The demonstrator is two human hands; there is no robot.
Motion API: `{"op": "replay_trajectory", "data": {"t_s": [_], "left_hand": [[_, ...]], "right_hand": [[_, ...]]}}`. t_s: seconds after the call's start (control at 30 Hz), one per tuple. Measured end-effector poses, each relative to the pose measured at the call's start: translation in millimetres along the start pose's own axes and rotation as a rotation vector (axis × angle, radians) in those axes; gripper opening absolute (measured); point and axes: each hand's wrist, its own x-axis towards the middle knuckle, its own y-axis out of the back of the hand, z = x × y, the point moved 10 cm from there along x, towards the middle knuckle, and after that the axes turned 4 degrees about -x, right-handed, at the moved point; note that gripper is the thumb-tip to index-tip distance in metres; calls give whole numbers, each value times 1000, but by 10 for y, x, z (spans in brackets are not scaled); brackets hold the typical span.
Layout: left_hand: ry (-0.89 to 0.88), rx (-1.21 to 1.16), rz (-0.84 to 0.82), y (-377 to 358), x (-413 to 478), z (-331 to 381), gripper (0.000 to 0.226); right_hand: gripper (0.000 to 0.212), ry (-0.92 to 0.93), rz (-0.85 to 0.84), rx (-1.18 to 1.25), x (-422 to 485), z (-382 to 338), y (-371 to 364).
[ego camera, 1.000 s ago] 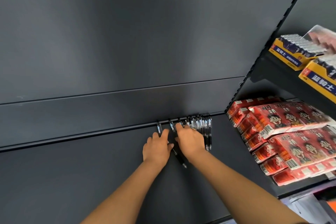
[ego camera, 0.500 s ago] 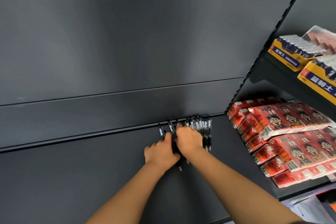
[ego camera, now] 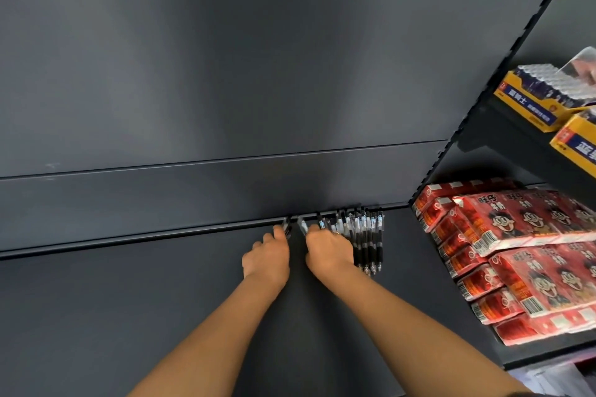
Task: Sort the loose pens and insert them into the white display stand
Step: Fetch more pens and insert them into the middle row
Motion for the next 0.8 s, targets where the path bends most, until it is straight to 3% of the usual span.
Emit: {"op": "replay_trajectory", "data": {"t_s": [0.1,0.17,0.3,0.4,0.47,0.67,0.8], "left_hand": [[-13,5,-23,31,14,-42,37],[13,-112,-66,51,20,-117,27],[104,-638,-139,112,-23,-407,26],[126,-1065,-43,365,-120,-646,12],[124,-1283,-13,517,-195,-812,16],[38,-1581,13,948,-532,-1242,21],[1,-1631,-43,1038,-837,-1571,23]], "right_hand": [[24,-14,-30,36,11,-36,-6],[23,-60,-56,109,13,-28,48],[16,-98,-84,489,1,-114,249],[13,-23,-123,944,-88,-417,435],[16,20,-171,1109,-195,-684,532],[17,153,-165,1196,-398,-1430,812],[12,260,-118,1170,-555,-1900,998]]}}
